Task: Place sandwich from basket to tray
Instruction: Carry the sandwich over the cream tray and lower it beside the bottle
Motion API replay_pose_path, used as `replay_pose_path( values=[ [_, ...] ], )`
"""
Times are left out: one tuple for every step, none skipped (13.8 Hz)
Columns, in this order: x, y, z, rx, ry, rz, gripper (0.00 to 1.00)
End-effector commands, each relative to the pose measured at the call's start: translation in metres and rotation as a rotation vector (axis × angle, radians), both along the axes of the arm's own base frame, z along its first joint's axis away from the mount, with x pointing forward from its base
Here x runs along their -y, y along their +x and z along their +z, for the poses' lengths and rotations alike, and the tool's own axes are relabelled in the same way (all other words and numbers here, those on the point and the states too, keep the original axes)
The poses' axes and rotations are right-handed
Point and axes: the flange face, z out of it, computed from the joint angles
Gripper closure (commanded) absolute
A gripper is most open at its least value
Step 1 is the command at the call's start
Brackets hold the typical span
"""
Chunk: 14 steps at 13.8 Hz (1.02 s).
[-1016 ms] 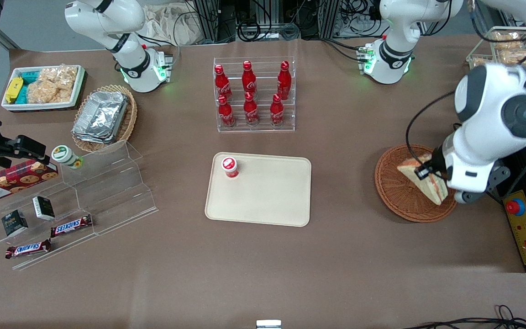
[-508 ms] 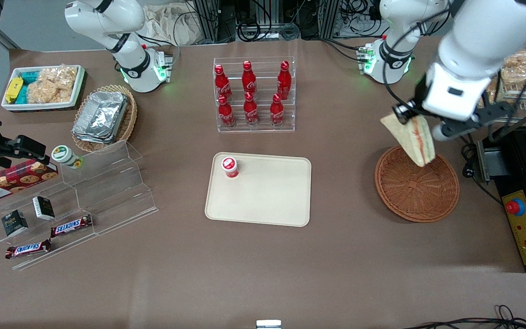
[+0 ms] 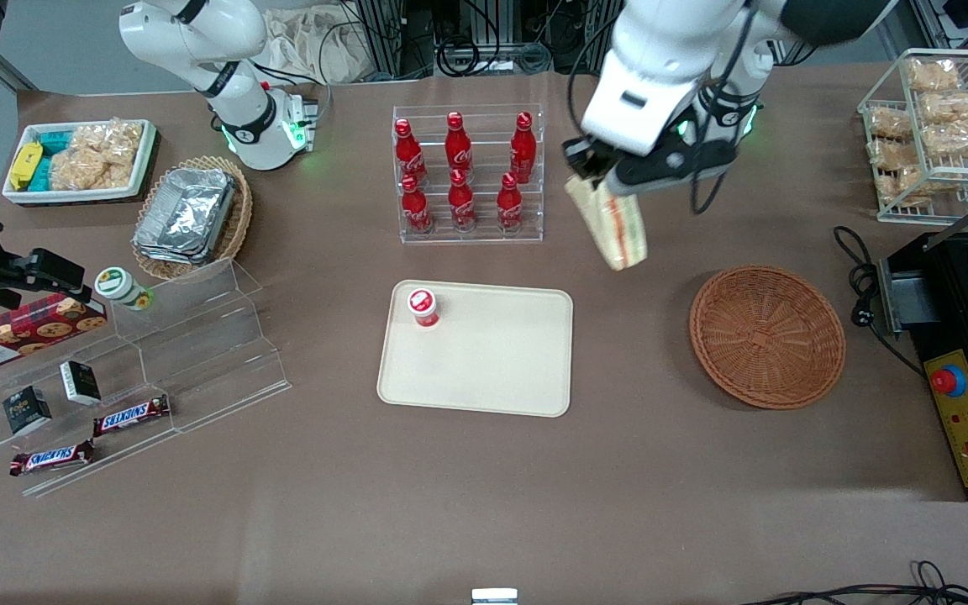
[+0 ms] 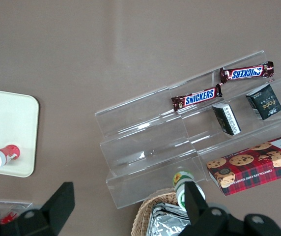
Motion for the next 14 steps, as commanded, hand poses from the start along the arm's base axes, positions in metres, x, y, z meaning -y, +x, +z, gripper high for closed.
replay_pose_path(
  values=[
    [0.039, 0.031, -0.085, -0.06, -0.006, -0.029, 0.7],
    [0.047, 0.043, -0.123, -0.08, 0.0, -0.029, 0.7],
    [0.052, 0.053, -0.154, -0.086, 0.009, -0.027, 0.7],
    [0.055, 0.063, -0.184, -0.094, -0.003, -0.023, 0.7],
    [0.059, 0.074, -0.215, -0.091, -0.017, -0.023, 0.7],
    [0.062, 0.08, -0.243, -0.083, -0.007, -0.033, 0.7],
    [0.063, 0.081, -0.273, -0.081, 0.018, -0.047, 0.7],
    [0.067, 0.082, -0.293, -0.077, 0.018, -0.049, 0.7],
    [0.069, 0.085, -0.318, -0.078, 0.013, -0.046, 0.7],
    [0.069, 0.086, -0.338, -0.077, 0.025, -0.052, 0.7],
    [0.069, 0.086, -0.354, -0.079, 0.041, -0.049, 0.7],
    [0.074, 0.082, -0.364, -0.076, 0.056, -0.058, 0.7],
    [0.076, 0.079, -0.374, -0.08, 0.066, -0.066, 0.7],
    [0.076, 0.08, -0.38, -0.075, 0.064, -0.067, 0.66]
  ],
)
